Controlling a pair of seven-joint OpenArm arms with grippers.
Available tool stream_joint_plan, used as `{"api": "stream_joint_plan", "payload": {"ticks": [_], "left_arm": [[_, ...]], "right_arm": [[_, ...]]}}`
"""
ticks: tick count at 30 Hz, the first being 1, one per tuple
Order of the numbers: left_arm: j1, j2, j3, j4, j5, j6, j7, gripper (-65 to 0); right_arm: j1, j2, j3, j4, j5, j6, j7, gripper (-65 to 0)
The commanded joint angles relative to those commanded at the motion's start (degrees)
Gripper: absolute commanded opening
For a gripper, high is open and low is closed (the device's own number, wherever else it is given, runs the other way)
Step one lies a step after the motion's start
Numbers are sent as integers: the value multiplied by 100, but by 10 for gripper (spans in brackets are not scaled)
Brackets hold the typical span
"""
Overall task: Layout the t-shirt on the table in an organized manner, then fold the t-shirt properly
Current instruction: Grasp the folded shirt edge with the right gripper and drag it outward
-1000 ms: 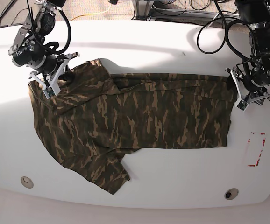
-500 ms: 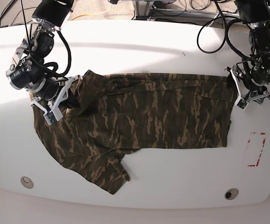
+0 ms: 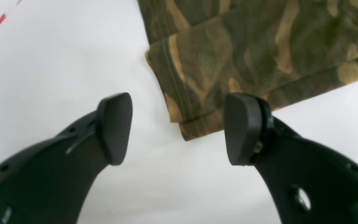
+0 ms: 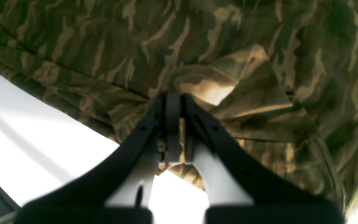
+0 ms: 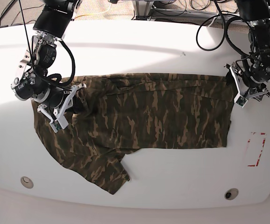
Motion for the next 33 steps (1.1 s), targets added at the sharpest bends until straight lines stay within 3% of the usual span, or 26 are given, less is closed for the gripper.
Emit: {"api": "stream_joint_plan", "payload": {"ticks": [10, 15, 20, 22, 26, 28, 33], "left_arm": [[0, 9, 0, 0, 0, 0, 0, -224], [0, 9, 0, 0, 0, 0, 0, -224], [0, 26, 0, 0, 0, 0, 0, -224], [0, 26, 0, 0, 0, 0, 0, -224], [0, 18, 0, 0, 0, 0, -9, -224], [-9, 18, 0, 88, 0, 0, -18, -224], [0, 9, 0, 695, 0, 0, -9, -224]], "right_arm": [[413, -18, 0, -519, 0, 0, 9, -650], [545, -193, 0, -642, -9, 0, 9, -626], [554, -246, -9, -642, -9, 0, 9, -411], [554, -237, -105, -615, -9, 0, 9, -255], [545, -70, -149, -607, 0, 0, 9, -60], [519, 97, -149, -527, 0, 0, 9, -21], [352, 554, -141, -290, -9, 0, 62, -46]]}}
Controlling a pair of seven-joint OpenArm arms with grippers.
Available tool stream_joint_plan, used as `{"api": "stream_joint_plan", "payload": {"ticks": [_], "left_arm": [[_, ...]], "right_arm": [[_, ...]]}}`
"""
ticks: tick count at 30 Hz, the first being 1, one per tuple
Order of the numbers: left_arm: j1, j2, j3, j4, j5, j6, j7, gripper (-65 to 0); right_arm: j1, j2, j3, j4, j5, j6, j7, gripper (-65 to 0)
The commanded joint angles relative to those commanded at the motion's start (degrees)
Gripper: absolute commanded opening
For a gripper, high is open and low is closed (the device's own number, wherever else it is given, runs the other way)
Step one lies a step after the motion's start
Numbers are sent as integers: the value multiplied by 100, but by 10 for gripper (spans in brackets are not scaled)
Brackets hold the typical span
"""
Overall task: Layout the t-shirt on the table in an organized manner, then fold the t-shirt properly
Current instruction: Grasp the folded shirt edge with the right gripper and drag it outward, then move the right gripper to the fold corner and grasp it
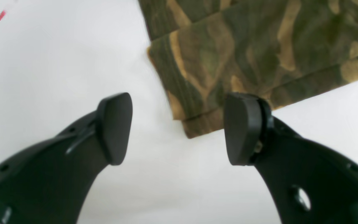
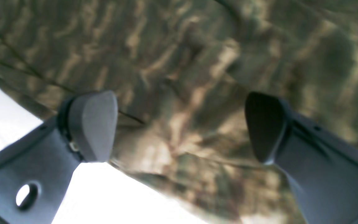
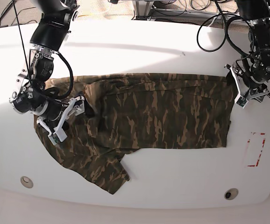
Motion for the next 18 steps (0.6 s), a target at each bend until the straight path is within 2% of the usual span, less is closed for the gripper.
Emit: {"api": "stream_joint_plan", "payload": {"ticks": [4, 9, 13, 16, 18], "left_arm": [[0, 18, 0, 422, 0, 0, 9, -224], [0, 18, -9, 422, 0, 0, 9, -225], [9, 44, -9, 343, 0, 0, 9, -285], [62, 158, -9, 167, 0, 0, -35, -350], [62, 167, -9, 79, 0, 0, -35, -372]], "right_arm": [[-281, 422, 0, 202, 0, 0, 308, -79], [-668, 800, 0, 211, 0, 0, 747, -117], [-1002, 1081, 0, -26, -18, 0, 1152, -152], [-1222, 1240, 0, -334, -18, 0, 1582, -159], [-1257, 1319, 0, -510, -18, 0, 1697, -159]]}}
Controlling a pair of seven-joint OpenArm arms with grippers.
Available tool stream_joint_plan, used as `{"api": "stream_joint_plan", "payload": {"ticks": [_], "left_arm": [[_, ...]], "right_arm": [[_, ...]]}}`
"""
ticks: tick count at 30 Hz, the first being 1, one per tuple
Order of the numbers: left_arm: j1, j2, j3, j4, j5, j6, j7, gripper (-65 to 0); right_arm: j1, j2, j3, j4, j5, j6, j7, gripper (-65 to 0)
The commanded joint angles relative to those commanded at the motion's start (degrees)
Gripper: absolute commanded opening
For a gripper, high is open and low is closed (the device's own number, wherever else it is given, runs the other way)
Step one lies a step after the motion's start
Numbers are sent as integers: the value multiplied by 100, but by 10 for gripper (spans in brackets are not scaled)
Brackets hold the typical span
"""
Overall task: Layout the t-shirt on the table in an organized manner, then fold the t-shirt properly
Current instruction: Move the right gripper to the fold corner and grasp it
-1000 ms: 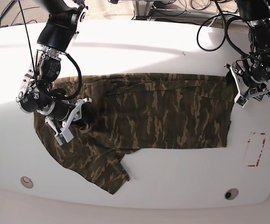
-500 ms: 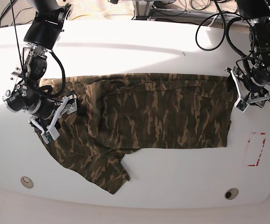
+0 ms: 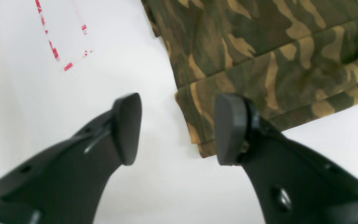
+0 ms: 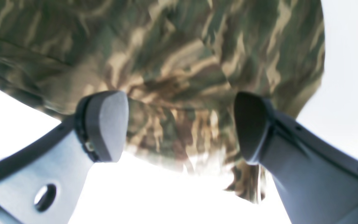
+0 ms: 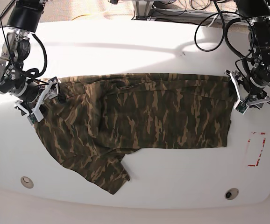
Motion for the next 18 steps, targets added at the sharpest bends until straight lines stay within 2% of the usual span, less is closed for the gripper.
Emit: {"api": "stream_joint_plan", "payload": {"ticks": [8, 15, 18], "left_arm": [[26, 141, 9, -431, 0, 0, -343, -390], [62, 149, -9, -484, 0, 0, -369, -385], [105, 141, -176, -484, 0, 0, -369, -310]], "right_arm": [[-88, 431, 0, -1125, 0, 0, 712, -157], [-149, 747, 0, -1802, 9, 0, 1284, -155], [-141, 888, 0, -2189, 9, 0, 1486, -155]]}}
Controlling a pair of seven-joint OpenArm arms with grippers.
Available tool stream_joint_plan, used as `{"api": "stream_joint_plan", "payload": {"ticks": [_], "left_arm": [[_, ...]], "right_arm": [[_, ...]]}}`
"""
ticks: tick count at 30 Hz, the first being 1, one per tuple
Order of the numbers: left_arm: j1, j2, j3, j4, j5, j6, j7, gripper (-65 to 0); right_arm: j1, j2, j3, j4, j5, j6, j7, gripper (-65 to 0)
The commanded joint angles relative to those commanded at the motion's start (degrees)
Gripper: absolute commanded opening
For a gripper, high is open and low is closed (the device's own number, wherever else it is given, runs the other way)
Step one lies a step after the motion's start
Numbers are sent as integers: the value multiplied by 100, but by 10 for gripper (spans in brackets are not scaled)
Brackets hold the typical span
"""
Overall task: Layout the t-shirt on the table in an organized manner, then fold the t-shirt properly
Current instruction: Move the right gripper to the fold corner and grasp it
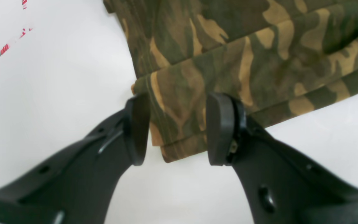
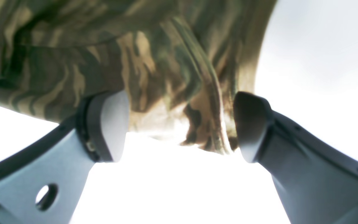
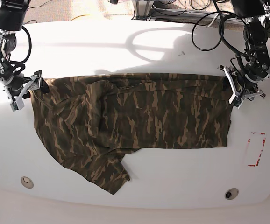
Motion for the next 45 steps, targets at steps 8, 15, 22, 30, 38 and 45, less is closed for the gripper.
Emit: {"api": "stream_joint_plan", "payload": {"ticks": [8, 15, 22, 30, 38, 45], "left_arm": [[-18, 0, -281, 0, 0, 0, 0, -183], [-35, -9, -299, -18, 0, 0, 0, -186], [-132, -9, -448, -378, -9, 0, -18, -186], [-281, -18, -589, -747, -18, 0, -26, -186], [-510, 9, -615, -1143, -35, 0, -26, -187], [-633, 97, -598, -1424, -35, 0, -26, -190]], "right_arm": [[114, 141, -44, -835, 0, 0, 501, -155], [281, 149, -53, -1415, -9, 0, 853, -155], [360, 105, -53, -1582, -9, 0, 879, -159], [316, -53, -62, -1547, -9, 0, 844, -160], [308, -132, -62, -1547, -9, 0, 835, -160], [308, -132, -62, -1547, -9, 0, 835, -162]]}}
